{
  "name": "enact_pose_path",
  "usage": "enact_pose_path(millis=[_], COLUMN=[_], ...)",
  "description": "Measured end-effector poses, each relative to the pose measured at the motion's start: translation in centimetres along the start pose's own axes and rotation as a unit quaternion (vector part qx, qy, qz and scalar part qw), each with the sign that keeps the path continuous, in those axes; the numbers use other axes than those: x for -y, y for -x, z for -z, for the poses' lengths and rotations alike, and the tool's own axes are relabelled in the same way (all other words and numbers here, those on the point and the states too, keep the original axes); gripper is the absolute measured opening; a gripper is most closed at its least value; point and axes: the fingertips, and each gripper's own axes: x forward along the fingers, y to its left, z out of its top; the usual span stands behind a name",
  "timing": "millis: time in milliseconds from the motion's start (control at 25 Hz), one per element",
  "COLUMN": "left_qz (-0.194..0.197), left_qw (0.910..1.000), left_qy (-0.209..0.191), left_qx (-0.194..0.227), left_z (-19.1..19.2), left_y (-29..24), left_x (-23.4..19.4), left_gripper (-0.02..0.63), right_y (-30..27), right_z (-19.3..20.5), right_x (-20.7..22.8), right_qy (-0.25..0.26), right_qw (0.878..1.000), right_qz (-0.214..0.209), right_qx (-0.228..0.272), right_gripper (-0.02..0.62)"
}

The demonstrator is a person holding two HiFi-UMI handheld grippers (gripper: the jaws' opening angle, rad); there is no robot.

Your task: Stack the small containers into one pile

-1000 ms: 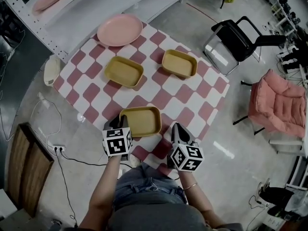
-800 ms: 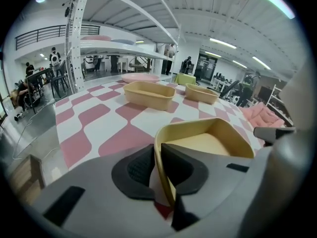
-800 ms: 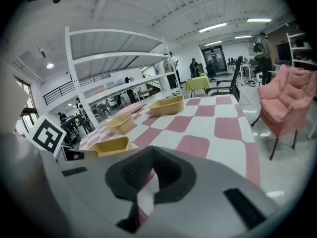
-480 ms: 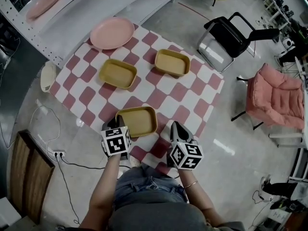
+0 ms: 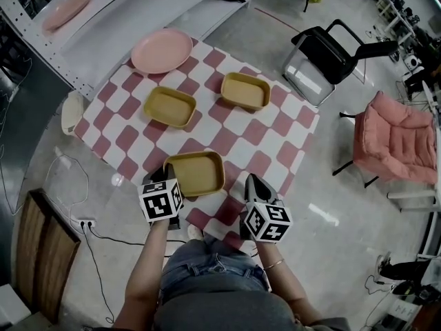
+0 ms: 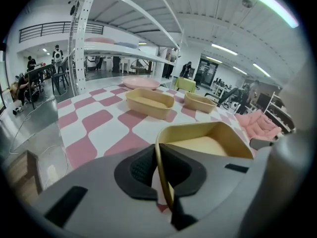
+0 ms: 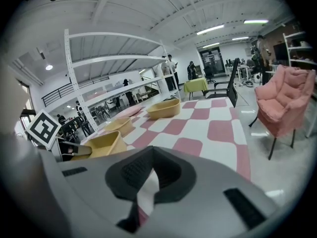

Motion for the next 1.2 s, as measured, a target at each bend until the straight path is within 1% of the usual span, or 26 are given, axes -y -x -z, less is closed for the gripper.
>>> enact_pose_path(millis=[120,280,440,680,840,1040,1200], left_qz=[0.01,0.03,0.048,0.073,0.092,0.12,0.14], left_qw=[0.9997,0.9976,0.9964,0.9943,0.9922,0.9888,0.984], left_qy=[-0.018,-0.051,-0.046,-0.045,-0.056,-0.064,-0.089], left_qx=[0.013,0.036,0.053,0.063,0.063,0.062,0.065], left_z=[-2.1,-6.1,-8.8,-10.8,-12.1,-14.4,-16.5], left_y=[0.6,1.2,1.5,1.1,0.6,-1.3,-3.1], left_x=[0.6,2.3,4.1,6.8,8.9,10.9,12.5], left_gripper=[0.025,0.025,0.025,0.025,0.025,0.025,0.025], right_y=[0.3,0.8,1.4,2.3,2.6,2.0,1.5], right_z=[-0.6,-1.5,-2.8,-5.7,-6.6,-7.2,-7.9], right_x=[0.0,0.2,0.3,0.4,1.2,1.7,2.0], right_qy=[0.003,0.003,-0.003,0.008,0.01,0.014,0.013], right_qw=[1.0,1.0,0.999,0.997,0.996,0.997,0.997], right_qz=[-0.003,-0.008,-0.009,-0.02,-0.012,0.005,0.027], right_qx=[0.007,0.018,0.036,0.072,0.082,0.077,0.075], right_gripper=[0.011,0.011,0.011,0.011,0.011,0.011,0.011])
